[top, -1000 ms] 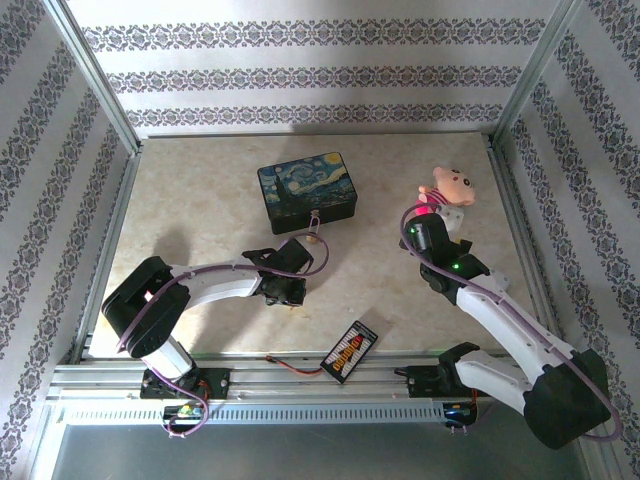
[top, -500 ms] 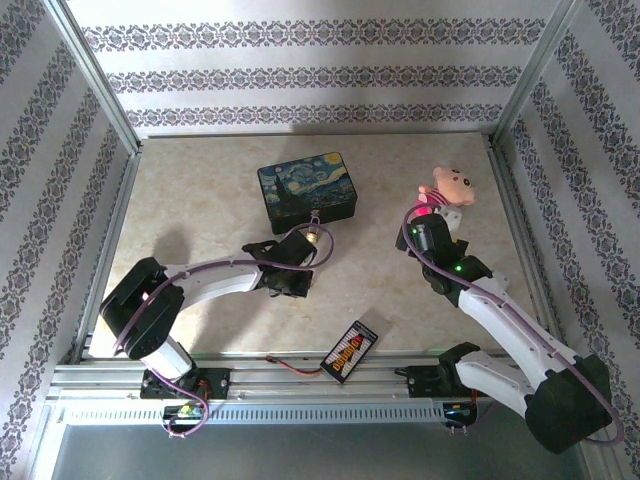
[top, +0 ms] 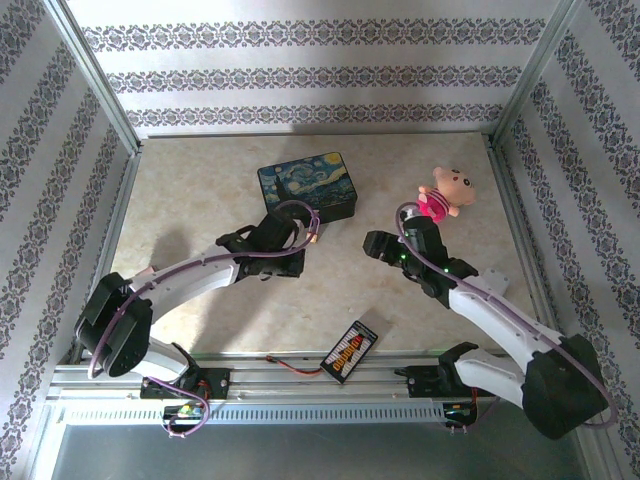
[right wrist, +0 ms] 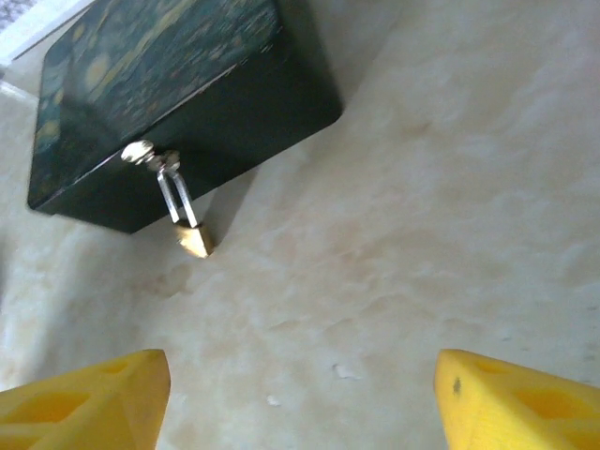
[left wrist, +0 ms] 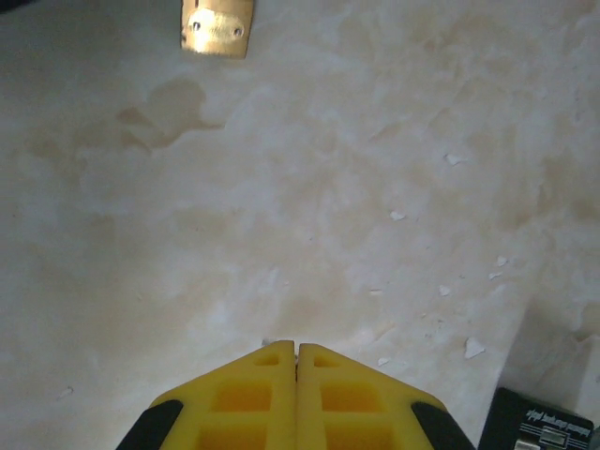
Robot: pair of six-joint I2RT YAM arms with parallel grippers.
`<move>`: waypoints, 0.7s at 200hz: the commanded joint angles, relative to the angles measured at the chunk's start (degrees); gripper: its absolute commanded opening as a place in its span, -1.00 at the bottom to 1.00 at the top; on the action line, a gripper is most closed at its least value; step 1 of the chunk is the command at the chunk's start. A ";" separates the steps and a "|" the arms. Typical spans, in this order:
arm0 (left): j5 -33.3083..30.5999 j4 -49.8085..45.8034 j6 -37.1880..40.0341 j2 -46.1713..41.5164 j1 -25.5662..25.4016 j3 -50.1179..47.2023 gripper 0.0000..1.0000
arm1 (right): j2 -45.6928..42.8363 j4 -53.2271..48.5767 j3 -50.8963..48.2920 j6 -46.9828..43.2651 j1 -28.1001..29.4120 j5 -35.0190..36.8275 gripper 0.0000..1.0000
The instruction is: Unlock a padlock with a key
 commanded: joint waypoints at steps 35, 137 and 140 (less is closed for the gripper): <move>-6.52 7.38 0.36 0.08 0.55 1.11 -1.00 | 4.24 2.47 1.40 6.18 2.45 -5.36 0.40; -11.05 22.74 -7.02 7.70 0.40 -5.76 -1.00 | 8.84 -4.75 4.95 7.48 4.61 -0.63 0.16; -10.73 22.64 -7.21 7.93 0.38 -5.84 -1.00 | 8.93 -5.14 5.16 7.36 4.69 -0.46 0.16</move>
